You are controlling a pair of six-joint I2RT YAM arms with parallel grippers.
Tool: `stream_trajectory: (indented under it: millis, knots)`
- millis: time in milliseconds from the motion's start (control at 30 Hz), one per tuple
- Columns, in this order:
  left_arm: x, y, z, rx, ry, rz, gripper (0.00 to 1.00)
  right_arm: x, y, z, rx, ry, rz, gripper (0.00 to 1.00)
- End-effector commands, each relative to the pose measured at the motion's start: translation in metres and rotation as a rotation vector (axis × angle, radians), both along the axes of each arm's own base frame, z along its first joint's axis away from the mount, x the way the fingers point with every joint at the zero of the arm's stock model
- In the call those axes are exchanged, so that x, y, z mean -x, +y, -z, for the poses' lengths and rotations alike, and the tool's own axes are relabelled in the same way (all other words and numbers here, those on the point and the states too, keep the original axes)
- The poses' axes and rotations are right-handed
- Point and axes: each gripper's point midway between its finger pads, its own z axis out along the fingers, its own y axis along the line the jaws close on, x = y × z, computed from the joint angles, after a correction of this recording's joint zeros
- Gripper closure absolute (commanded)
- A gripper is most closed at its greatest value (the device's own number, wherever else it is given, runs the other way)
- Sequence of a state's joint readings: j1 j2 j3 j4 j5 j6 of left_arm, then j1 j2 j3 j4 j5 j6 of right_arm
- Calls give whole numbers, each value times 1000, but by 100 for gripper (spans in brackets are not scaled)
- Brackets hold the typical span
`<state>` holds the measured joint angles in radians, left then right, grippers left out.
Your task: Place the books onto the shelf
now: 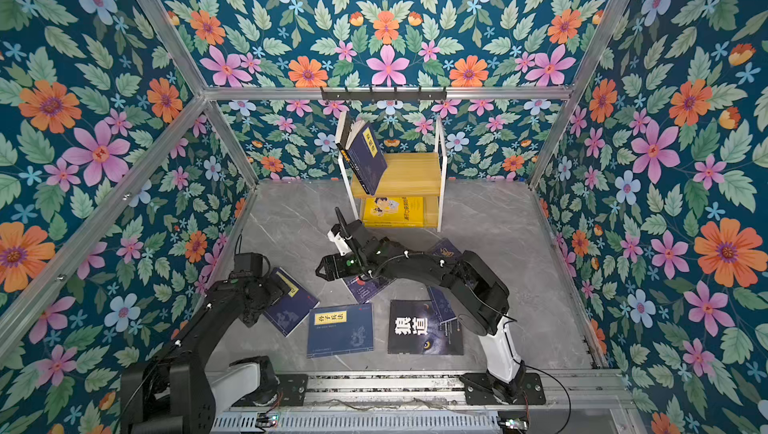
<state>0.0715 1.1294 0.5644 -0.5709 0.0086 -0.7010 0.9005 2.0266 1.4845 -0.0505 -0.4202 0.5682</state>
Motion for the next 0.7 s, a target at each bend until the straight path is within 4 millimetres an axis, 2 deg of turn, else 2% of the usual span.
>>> stream_trajectory:
  millis: [0, 133, 233, 367, 567, 667]
  knots:
    - [-14, -10, 0, 60, -57, 21, 0, 9, 8, 7, 0, 84, -37, 23]
    - [-20, -18, 5, 101, -90, 40, 1, 5, 16, 18, -1, 115, -39, 24]
    - [-30, -25, 1, 133, -130, 65, 0, 6, 25, 26, 3, 158, -53, 26]
    - [-32, -28, 6, 155, -145, 61, 1, 1, 34, 32, 4, 169, -54, 27]
    - [-45, -35, -1, 192, -200, 77, 1, -4, 46, 41, 10, 204, -61, 27]
    - [-39, -28, -6, 152, -163, 59, 2, -3, 52, 46, 6, 241, -73, 29]
